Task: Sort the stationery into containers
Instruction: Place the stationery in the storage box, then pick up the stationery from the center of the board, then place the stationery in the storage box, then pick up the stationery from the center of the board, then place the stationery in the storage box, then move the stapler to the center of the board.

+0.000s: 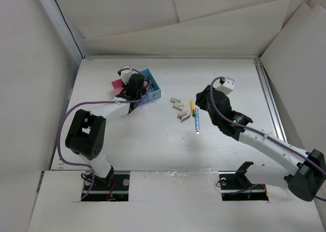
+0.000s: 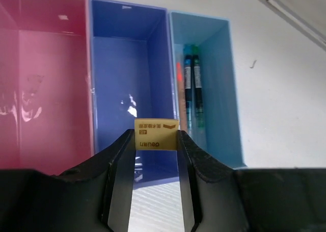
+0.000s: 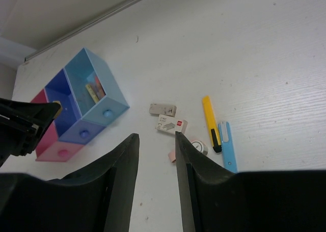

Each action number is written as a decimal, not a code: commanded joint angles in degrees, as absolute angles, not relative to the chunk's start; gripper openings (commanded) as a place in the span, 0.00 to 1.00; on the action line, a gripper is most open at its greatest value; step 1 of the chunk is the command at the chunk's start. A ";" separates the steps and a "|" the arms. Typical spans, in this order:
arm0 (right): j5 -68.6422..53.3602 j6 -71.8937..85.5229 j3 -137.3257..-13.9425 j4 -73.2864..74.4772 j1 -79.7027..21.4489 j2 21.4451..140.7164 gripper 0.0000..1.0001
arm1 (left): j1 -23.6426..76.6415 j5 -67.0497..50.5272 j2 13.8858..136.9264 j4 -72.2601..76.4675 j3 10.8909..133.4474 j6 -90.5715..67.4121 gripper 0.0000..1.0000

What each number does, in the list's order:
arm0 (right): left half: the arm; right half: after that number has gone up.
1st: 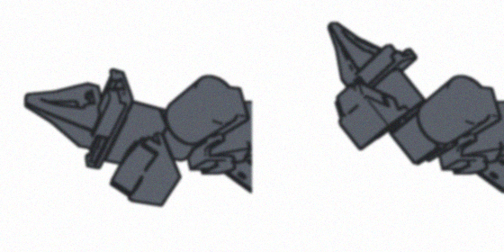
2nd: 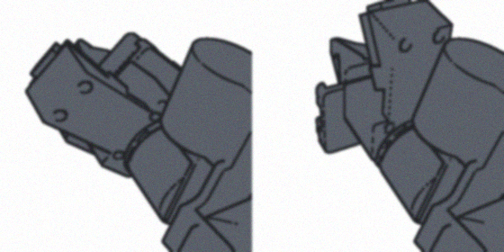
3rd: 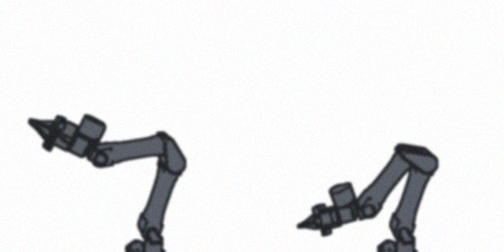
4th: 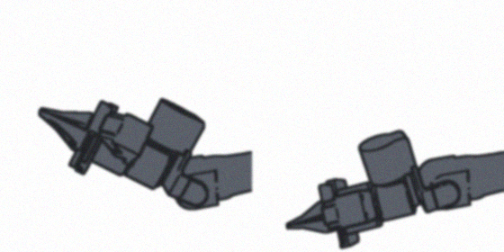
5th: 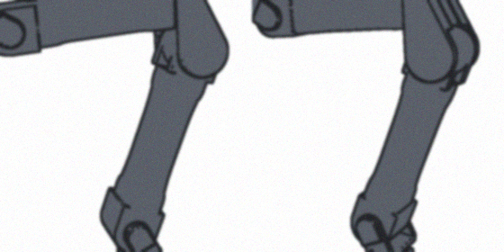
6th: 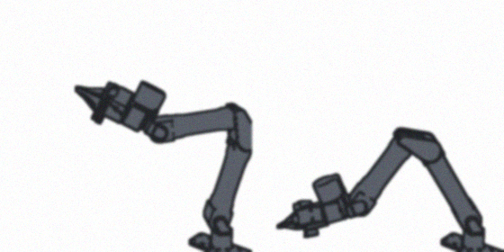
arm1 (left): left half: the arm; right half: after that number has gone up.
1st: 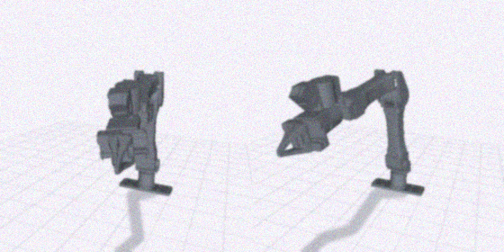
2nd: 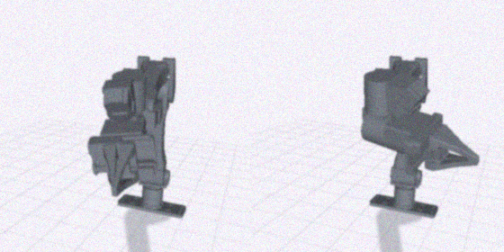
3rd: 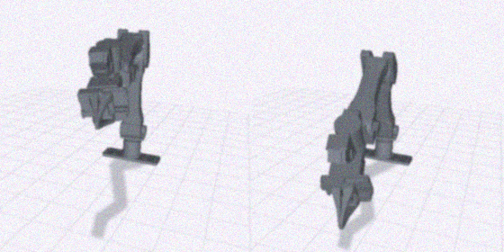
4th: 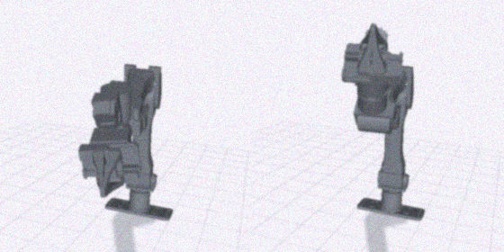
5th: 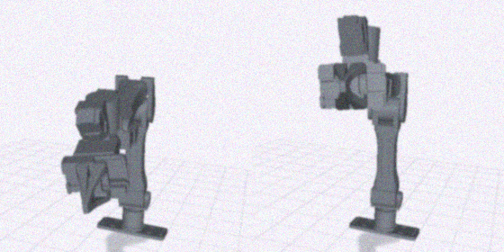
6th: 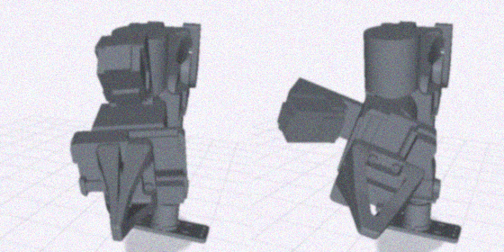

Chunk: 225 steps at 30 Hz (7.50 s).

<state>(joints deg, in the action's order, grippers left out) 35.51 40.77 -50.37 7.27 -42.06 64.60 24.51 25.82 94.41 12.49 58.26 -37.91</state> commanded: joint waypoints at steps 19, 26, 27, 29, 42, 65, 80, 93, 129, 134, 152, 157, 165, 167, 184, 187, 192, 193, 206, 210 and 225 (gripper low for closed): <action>36.83 40.43 -50.71 5.36 -42.45 64.16 0.39 | 42.71 16.72 95.17 16.96 59.58 -27.16 0.66; 37.97 40.96 -50.19 5.36 -42.45 63.63 0.39 | 42.71 12.22 104.67 16.70 65.30 -23.91 0.82; 37.97 40.96 -50.19 4.84 -42.45 63.63 0.40 | 42.71 12.22 106.16 16.00 66.09 -23.12 0.82; 37.97 40.96 -50.19 4.83 -42.45 63.63 0.40 | 42.71 12.83 107.66 15.39 68.54 -22.16 0.82; 37.97 40.96 -50.19 4.83 -42.45 63.63 0.41 | 42.71 15.46 117.95 9.05 78.83 -18.54 0.79; 37.97 40.96 -49.66 4.83 -42.45 63.11 0.41 | 42.71 17.75 115.50 10.99 77.34 -19.68 0.31; 37.44 40.96 -49.66 4.31 -42.45 63.11 0.41 | 31.38 21.53 91.50 16.17 59.16 -33.22 0.29; 36.91 40.43 -49.66 4.31 -42.45 63.11 0.41 | 26.72 32.60 91.76 11.25 57.39 -34.10 0.33; 36.91 40.43 -49.66 4.31 -42.45 62.58 0.41 | 45.62 9.49 107.74 13.10 66.87 -19.86 0.83; 36.91 40.43 -49.66 4.31 -42.45 63.11 0.41 | 45.62 10.63 111.26 12.48 69.86 -18.63 0.83; 36.91 40.43 -49.66 4.31 -42.45 64.16 0.41 | 46.23 18.45 116.54 8.00 72.42 -17.22 0.47; 36.91 40.43 -50.19 4.31 -42.45 64.16 0.41 | 46.23 17.93 111.55 9.76 70.41 -19.07 0.32; 36.91 40.43 -50.19 4.31 -42.45 63.63 0.41 | 46.23 20.47 99.24 13.00 65.31 -24.43 0.28; 36.91 40.43 -50.19 4.31 -42.45 63.63 0.41 | 45.09 23.54 94.51 14.58 63.20 -26.18 0.29; 36.39 40.43 -50.19 4.31 -42.98 63.11 0.41 | 24.35 26.17 89.82 13.90 58.26 -36.83 0.38; 36.39 40.43 -50.19 4.31 -42.98 63.11 0.41 | 24.35 27.69 92.54 12.66 60.21 -35.34 0.39; 36.39 40.43 -50.19 4.31 -42.98 63.11 0.41 | 24.35 29.18 95.62 10.90 62.48 -35.33 0.44; 36.39 40.43 -50.19 4.31 -42.98 63.11 0.41 | 24.35 29.18 95.62 10.90 62.49 -35.33 0.46; 36.39 40.43 -50.19 4.31 -42.98 63.63 0.41 | 25.04 26.37 90.72 13.10 59.85 -34.02 0.74; 36.39 40.43 -50.19 4.31 -42.98 63.63 0.41 | 28.89 23.48 88.34 14.41 58.54 -29.64 0.72; 37.97 40.96 -49.66 4.31 -42.98 62.40 0.54 | 50.36 11.26 95.71 20.21 54.32 -11.96 0.78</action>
